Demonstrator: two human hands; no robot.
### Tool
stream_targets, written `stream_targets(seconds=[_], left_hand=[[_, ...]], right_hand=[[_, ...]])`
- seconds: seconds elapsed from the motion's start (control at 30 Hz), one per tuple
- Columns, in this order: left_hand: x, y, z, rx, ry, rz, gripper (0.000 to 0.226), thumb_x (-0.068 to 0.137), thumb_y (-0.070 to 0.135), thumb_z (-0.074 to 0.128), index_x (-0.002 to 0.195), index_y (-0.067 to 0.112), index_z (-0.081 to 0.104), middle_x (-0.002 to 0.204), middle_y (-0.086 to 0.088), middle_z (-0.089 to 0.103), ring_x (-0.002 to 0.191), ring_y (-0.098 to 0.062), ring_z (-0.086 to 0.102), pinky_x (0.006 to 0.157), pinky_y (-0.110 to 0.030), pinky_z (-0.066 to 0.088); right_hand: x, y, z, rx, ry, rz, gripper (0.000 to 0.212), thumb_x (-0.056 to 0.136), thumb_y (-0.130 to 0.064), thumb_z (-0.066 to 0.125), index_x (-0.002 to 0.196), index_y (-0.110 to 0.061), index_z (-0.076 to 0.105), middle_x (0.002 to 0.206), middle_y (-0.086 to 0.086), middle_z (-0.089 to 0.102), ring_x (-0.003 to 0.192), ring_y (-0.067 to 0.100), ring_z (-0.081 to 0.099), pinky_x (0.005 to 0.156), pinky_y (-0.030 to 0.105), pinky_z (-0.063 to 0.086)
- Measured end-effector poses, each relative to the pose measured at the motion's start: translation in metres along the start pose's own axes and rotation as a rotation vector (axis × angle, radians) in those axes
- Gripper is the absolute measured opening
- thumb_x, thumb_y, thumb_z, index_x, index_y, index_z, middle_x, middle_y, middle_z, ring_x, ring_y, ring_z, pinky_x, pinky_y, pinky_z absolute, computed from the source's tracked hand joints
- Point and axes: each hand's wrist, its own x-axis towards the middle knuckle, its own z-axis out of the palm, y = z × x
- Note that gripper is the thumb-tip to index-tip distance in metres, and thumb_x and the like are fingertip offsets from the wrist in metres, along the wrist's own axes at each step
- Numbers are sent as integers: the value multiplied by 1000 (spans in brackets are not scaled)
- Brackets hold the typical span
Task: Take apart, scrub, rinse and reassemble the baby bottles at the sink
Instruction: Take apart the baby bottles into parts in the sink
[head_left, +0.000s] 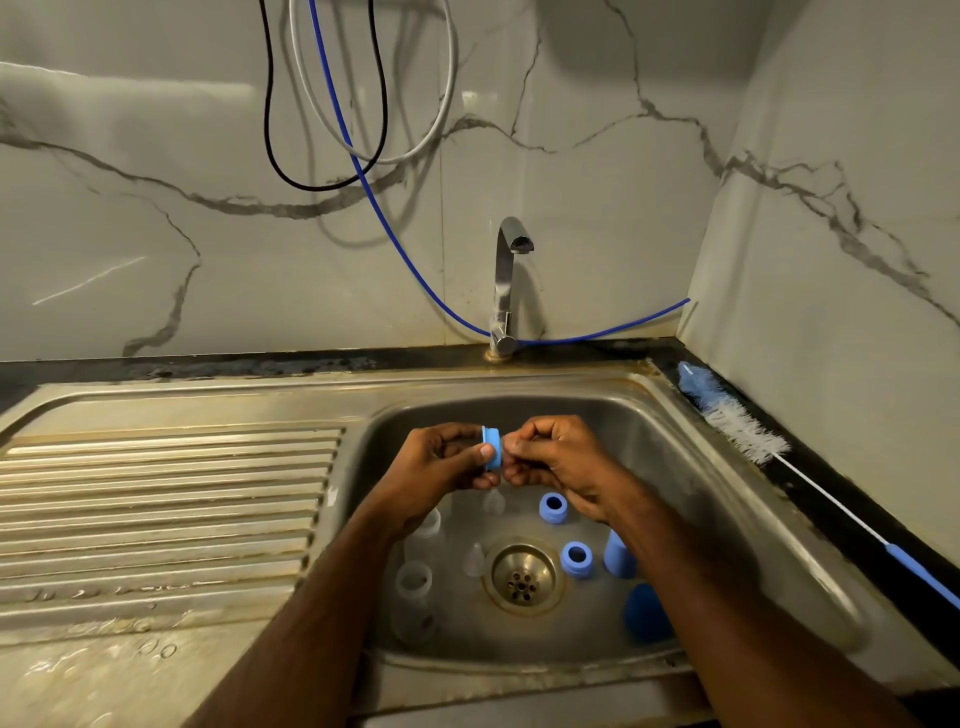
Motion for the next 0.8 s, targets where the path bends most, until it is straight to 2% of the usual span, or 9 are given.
stream_targets(seconds=[0.07,0.2,0.3,0.4,0.5,0.63,0.8], left_hand=[[-1,2,-1,-14,-22,-1,43,86,17,69,127,5,62,102,-17,76,91,-28,75,79,-31,61],[-2,-1,1,70,-49,0,40,89,7,71,128,4,62,106,-13,76,98,-27,75,83,-33,61],[-1,-2,2,89,-24,12,41,88,7,72,128,4,62,106,-12,76,98,-26,75,83,-33,61],[0,-3,3,98,19,17,40,88,7,72,127,5,63,104,-10,77,95,-25,75,80,-30,61],[2,-4,8,139,21,22,40,88,8,74,127,6,63,102,-10,77,93,-23,76,80,-29,61],[4,0,13,139,7,56,40,88,9,74,126,8,63,104,-10,76,95,-22,75,82,-30,61],[3,-2,12,145,49,78,41,88,9,74,128,6,63,102,-8,77,92,-22,76,78,-26,60]], right_hand=[[-1,-2,-1,20,-29,19,4,90,0,68,93,1,70,87,21,73,76,26,72,71,32,61],[-1,1,-2,-29,-49,64,9,87,4,70,86,-5,69,96,27,72,81,30,73,71,32,61],[-3,4,-1,52,-9,110,6,89,2,69,93,-2,71,101,24,72,85,30,74,75,34,61],[-3,3,-1,109,14,156,12,92,-2,67,103,0,72,104,20,74,89,28,75,77,34,61],[-3,3,-2,60,76,146,15,90,3,66,103,0,73,103,19,73,83,23,73,69,26,59],[1,1,1,122,127,103,14,90,6,63,99,-2,70,100,19,72,81,23,70,70,28,60],[3,4,5,138,114,117,19,93,6,59,111,4,65,98,21,69,78,22,67,67,27,60]])
